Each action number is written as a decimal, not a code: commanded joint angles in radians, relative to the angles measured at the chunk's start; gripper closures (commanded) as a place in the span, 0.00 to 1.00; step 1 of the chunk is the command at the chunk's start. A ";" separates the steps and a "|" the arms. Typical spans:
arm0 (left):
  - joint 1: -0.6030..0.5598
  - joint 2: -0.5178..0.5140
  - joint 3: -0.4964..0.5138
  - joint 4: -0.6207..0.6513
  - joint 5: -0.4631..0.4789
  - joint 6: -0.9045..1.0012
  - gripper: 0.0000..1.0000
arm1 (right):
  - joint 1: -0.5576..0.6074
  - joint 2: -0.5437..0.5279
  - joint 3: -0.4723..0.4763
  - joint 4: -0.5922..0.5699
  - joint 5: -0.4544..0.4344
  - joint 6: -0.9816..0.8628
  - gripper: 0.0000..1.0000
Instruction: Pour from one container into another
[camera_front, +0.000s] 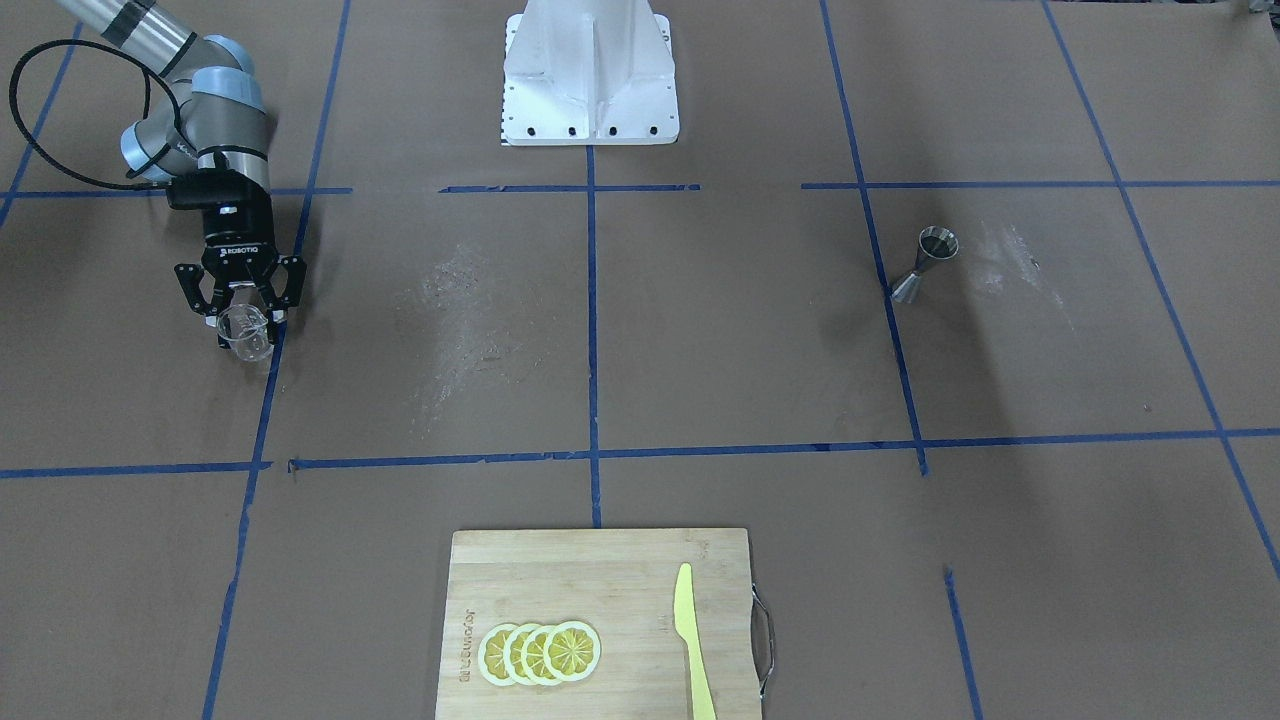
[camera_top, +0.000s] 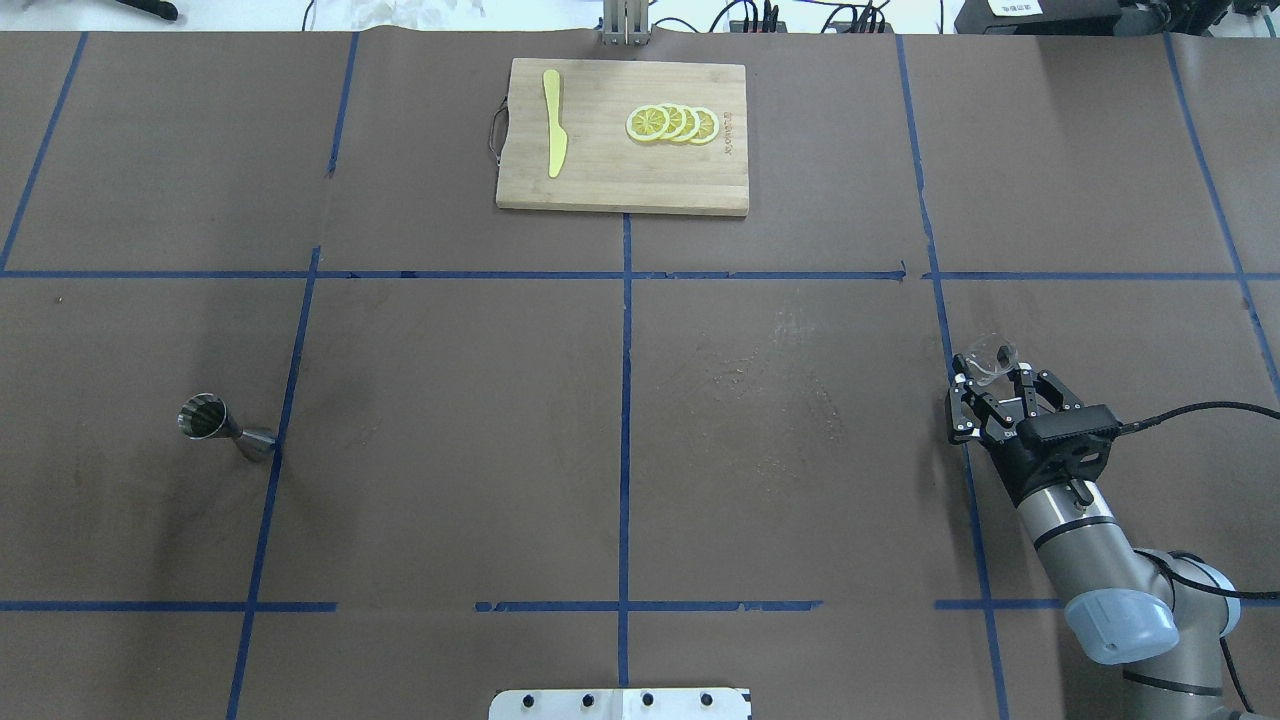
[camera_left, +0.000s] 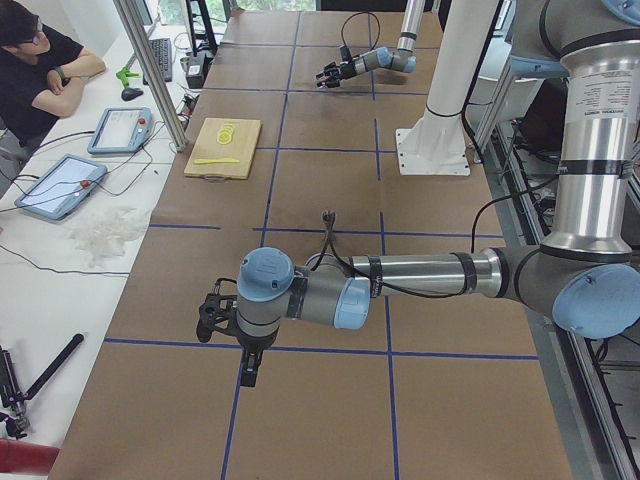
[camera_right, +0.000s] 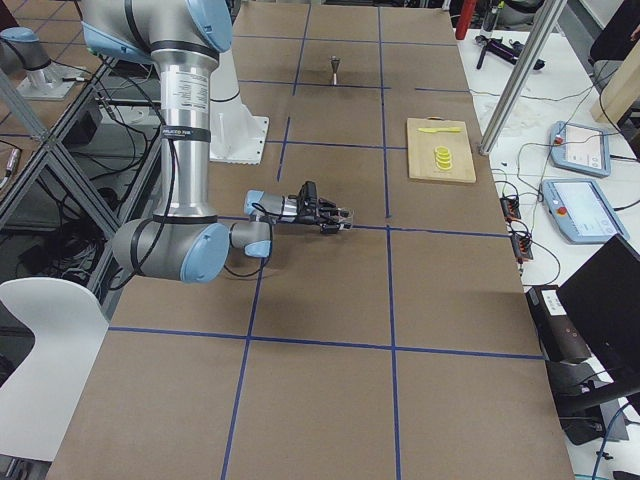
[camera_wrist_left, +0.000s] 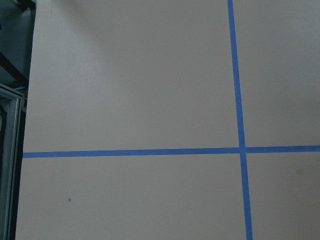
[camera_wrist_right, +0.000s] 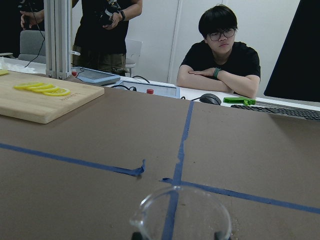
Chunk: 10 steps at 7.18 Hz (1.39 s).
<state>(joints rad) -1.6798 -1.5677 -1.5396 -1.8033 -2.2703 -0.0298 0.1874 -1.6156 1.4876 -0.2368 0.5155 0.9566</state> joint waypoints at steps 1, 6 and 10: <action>0.000 0.000 0.001 0.001 -0.002 0.001 0.00 | -0.005 -0.006 -0.004 0.001 0.000 0.001 1.00; 0.003 0.000 -0.001 -0.001 -0.002 0.001 0.00 | -0.020 -0.006 -0.010 0.001 0.001 0.039 0.73; 0.003 0.000 -0.001 -0.001 -0.002 -0.001 0.00 | -0.029 -0.006 -0.010 0.002 0.001 0.071 0.27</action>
<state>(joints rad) -1.6766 -1.5677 -1.5401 -1.8039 -2.2718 -0.0301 0.1595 -1.6214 1.4772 -0.2359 0.5169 1.0202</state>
